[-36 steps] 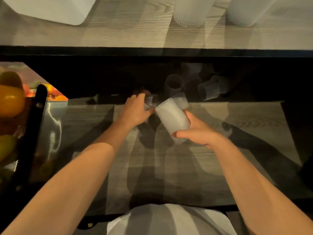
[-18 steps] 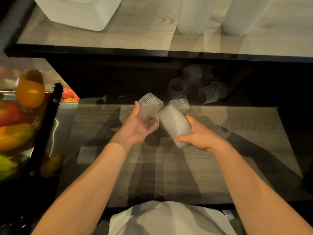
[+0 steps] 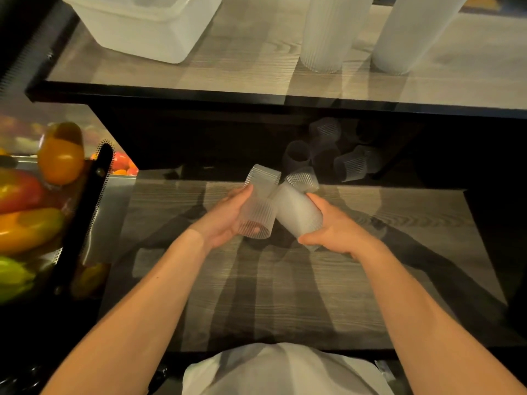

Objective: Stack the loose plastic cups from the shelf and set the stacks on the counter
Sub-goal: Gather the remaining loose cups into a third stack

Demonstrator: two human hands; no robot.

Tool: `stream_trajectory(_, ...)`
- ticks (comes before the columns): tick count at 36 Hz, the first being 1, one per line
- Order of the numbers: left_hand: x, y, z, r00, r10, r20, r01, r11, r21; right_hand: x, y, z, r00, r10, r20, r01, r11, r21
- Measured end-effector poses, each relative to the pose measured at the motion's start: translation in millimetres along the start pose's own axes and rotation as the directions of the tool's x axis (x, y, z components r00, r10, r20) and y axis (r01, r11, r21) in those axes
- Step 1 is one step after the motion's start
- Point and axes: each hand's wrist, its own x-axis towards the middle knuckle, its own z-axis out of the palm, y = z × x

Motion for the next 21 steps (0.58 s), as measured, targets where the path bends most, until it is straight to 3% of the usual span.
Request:
stream_trajectory(3,-2,0,1,0.996,0.0,-0.085,0.009,0.995,0.104,1,0,3,1.0,0.016,-0.002,-0.016,0.999,-0.05)
stream_trajectory(5,-3,0,1,0.99,0.039,-0.133,0.004,0.951,0.309,1,-1,4,1.0,0.013,0.009,-0.012,0.997,-0.077)
stream_trajectory(8,-5,4,2,0.997,0.046,-0.067,-0.002,0.836,0.549,1,-2,6,1.0,0.005,0.019,-0.003,0.993,-0.117)
stream_trajectory(11,-5,5,1,0.999,0.039,0.032,-0.05,0.746,0.664,3,-3,6,1.0,0.01,0.027,-0.007,0.993,-0.119)
stream_trajectory(13,-5,4,1,0.994,0.052,0.094,-0.1,0.775,0.624,4,-3,4,0.999,0.012,0.041,-0.008,0.996,-0.088)
stream_trajectory(15,-3,5,-2,0.991,0.125,0.053,-0.134,0.84,0.526,4,-3,2,0.999,0.011,0.042,-0.009,0.999,-0.031)
stream_trajectory(18,3,5,-10,0.949,0.249,-0.192,-0.153,0.898,0.412,2,0,-1,1.0,0.011,0.017,-0.012,0.999,0.037)
stream_trajectory(21,13,1,-17,0.863,0.165,-0.477,-0.198,0.98,-0.02,0,4,-2,1.0,0.005,0.0,-0.005,0.996,0.093)
